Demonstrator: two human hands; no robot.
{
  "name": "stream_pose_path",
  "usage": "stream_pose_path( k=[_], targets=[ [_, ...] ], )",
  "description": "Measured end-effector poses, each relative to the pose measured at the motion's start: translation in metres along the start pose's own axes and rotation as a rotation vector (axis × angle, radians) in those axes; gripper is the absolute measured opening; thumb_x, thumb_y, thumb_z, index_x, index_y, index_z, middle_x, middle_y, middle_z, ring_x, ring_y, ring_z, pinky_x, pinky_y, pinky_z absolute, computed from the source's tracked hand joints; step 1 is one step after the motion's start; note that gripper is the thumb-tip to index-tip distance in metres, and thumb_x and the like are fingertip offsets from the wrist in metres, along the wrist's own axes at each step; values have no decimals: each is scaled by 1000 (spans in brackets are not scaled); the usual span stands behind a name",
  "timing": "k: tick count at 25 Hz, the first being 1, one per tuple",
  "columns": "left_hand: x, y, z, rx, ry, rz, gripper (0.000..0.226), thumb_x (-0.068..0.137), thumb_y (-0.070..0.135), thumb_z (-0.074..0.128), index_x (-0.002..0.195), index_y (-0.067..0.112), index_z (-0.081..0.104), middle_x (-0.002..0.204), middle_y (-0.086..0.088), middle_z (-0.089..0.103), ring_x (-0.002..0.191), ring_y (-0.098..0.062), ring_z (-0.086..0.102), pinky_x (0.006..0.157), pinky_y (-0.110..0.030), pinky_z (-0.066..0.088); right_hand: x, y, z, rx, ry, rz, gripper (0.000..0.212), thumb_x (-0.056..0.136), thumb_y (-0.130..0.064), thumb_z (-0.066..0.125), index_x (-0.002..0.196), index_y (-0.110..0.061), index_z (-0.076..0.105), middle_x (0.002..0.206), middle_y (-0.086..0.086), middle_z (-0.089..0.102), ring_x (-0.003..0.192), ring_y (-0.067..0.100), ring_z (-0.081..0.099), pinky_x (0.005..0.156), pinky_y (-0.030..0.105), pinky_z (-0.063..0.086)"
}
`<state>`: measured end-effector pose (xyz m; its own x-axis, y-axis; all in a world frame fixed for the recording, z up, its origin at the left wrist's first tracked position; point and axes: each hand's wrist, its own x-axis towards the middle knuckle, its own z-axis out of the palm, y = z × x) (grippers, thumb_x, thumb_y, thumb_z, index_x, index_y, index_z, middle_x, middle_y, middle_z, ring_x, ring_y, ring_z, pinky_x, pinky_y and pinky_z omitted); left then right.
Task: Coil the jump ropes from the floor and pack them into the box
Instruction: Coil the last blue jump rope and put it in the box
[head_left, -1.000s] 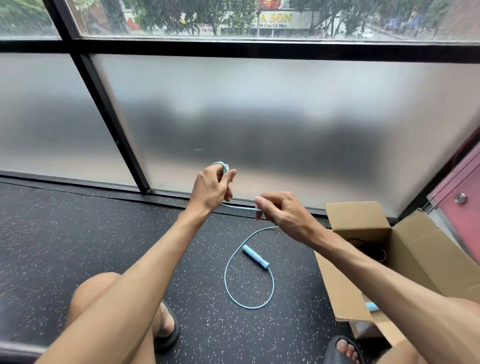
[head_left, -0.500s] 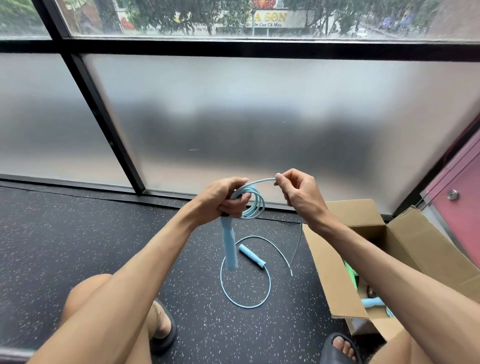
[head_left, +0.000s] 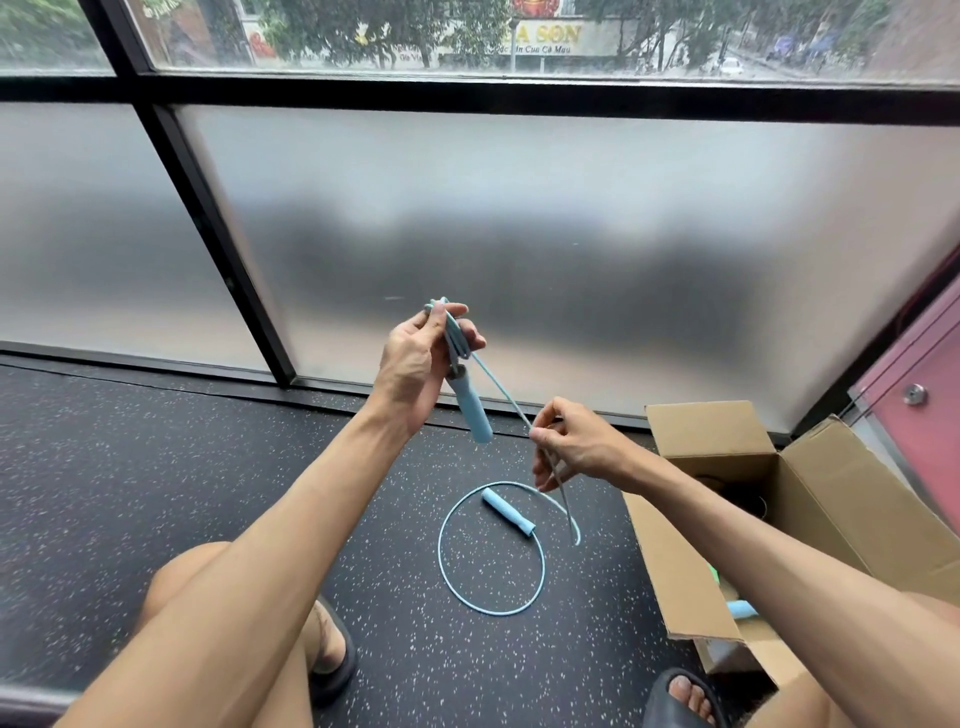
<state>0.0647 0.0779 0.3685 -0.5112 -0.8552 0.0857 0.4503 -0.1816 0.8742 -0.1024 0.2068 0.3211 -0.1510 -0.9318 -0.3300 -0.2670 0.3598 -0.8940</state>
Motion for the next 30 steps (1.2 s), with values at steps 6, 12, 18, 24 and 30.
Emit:
stream_pose_path(
  k=[6,12,18,24,30],
  targets=[
    [9,-7,-17,755,233,342,24,103,20,50,94,-1,58,71,-10,74,62,-24,72,74,-39,59,-12,-11,9,-128,-229,-95,14,97,-14,60,96,-1,56,72,14,63,54,22,57,49,30,50],
    [5,-18,-21,1219,-64,119,20,100,18,52,85,6,59,63,-5,72,57,-19,70,64,-36,59,-15,-29,0,93,-147,-200,18,98,-11,54,83,-7,62,58,-4,47,50,9,35,48,20,27],
    [-4,-28,-6,1113,-386,-206,36,105,14,35,84,3,62,50,-6,56,38,-14,50,44,-25,42,-8,-30,-24,398,33,-277,24,97,-6,50,74,-7,59,51,-8,35,46,8,24,43,19,22],
    [-9,-24,6,620,-448,-351,49,105,26,32,66,10,57,42,1,29,39,-13,21,42,-24,24,1,-20,-41,385,220,-267,22,99,-11,54,79,-7,64,57,-5,41,47,8,29,47,22,24],
    [-10,-8,11,68,-538,-423,42,100,25,27,69,8,51,44,2,14,43,-16,12,53,-32,23,4,-11,-24,217,208,-242,15,100,-17,55,92,-6,60,69,8,57,59,16,50,55,26,47]
  ],
)
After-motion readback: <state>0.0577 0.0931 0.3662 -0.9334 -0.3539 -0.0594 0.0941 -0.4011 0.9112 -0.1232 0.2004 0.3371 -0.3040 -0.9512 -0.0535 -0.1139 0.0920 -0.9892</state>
